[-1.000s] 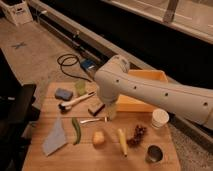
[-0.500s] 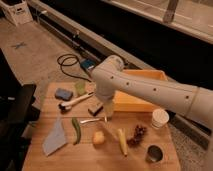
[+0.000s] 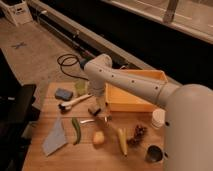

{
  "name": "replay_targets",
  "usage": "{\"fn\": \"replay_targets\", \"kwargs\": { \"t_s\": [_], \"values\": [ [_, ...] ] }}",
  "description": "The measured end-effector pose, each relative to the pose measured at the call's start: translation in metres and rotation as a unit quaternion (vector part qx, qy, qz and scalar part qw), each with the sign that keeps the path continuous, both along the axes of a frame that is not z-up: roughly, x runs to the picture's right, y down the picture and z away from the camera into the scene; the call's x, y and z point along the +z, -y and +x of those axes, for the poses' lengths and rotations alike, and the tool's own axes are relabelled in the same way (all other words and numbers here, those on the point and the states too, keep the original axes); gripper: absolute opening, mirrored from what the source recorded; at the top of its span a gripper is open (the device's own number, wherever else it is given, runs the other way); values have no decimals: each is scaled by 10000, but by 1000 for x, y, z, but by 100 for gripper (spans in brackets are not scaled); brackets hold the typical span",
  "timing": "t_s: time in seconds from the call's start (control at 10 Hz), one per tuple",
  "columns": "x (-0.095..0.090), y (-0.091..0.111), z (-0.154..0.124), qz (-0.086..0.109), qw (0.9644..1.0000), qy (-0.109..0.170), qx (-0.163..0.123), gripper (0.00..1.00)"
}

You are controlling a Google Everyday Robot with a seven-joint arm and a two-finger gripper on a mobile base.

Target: Wipe table surface with eraser

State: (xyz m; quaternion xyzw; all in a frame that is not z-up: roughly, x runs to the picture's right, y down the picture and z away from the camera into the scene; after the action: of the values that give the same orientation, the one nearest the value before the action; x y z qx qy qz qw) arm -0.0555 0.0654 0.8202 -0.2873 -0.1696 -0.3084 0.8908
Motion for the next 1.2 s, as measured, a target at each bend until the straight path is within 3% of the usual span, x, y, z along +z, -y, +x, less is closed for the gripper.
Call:
{"fn": "replay_targets", "kwargs": {
  "t_s": [0.2,0.5,0.8,1.2],
  "values": [
    [13,5,-3,206,9995,-207,69,80],
    [13,4,-4,200,9996,-183,59,80],
    [11,3,-1,369,9989,-125,251,80],
    [41,-10,-1,295,9979,-431,382,80]
  ]
}}
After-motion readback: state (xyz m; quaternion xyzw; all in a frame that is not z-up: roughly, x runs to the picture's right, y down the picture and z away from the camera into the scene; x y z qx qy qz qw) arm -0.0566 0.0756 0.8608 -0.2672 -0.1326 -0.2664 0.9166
